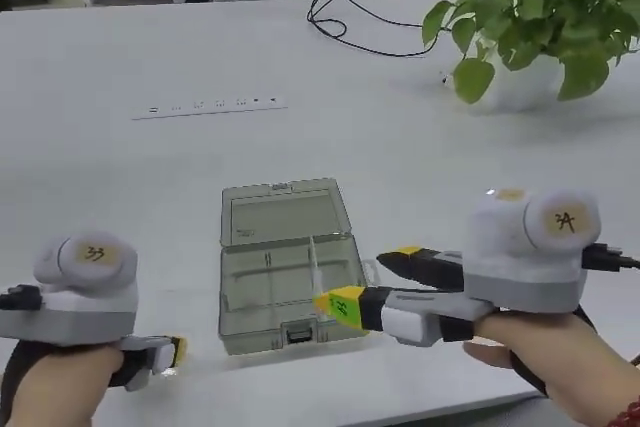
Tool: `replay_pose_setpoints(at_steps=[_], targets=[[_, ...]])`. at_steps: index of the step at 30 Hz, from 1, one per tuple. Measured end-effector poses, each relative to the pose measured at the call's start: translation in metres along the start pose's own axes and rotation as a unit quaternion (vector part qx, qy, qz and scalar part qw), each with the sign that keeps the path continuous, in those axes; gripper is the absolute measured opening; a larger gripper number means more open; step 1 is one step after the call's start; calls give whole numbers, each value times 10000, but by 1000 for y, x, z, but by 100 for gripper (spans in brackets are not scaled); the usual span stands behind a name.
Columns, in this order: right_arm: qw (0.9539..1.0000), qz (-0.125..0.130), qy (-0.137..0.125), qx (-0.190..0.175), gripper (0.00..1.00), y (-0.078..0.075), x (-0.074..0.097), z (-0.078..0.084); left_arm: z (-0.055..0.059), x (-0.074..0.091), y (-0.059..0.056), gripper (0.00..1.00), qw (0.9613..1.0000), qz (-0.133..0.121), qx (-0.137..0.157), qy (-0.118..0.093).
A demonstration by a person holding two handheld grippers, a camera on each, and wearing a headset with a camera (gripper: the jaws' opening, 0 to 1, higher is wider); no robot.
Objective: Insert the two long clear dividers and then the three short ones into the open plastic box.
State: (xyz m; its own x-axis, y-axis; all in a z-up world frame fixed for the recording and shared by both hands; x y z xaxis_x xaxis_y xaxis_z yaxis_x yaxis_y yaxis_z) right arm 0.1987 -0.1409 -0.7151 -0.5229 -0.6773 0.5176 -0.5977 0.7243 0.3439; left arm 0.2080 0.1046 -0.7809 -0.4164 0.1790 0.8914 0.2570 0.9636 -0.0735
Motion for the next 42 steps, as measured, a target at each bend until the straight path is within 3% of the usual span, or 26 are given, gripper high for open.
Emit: replay_pose_setpoints(at_steps=[2,6,13,14,17,28,33,42], targets=[[9999,-64,-65,-114,60,4,-3,-3,-2,6,0,30,9998,36,111,-187],[9992,-253,-207,-248,55,16,-10,-9,-7,21,-3,30,9961,142,362,-792],[9969,-544,-366,-438,50,34,-24,-16,-7,42,-12,30,9900,186,273,-1373],[9964,-595,-388,-454,49,37,-26,-17,-8,46,-15,30,9874,235,245,-1546],[9949,-711,-480,-530,45,45,-31,-20,-8,54,-22,30,9840,331,192,-1737],[9907,-852,-551,-902,34,60,-47,-22,-9,69,-48,30,9723,754,-48,-2211],[9909,-899,-571,-819,31,67,-50,-21,-10,73,-58,30,9696,924,-118,-2261],[9882,-1040,-496,-1011,23,72,-57,-19,-8,78,-72,30,9653,1344,68,-2240]])
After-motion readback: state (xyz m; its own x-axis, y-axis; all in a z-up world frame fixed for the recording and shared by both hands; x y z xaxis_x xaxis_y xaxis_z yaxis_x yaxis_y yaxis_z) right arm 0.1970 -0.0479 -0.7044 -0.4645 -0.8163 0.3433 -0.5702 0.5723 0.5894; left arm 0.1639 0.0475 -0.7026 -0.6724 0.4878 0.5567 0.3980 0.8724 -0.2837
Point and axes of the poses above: the centre of the closed fingertips' face, and the gripper's own axes: x roughly backward along the fingers, y roughly to its left, z roughly out of its underside, the point moved 6 cm from there along x, roughly backward along the fingers, and after that the axes turned 7 degrees about y, right-handed, at the moved point
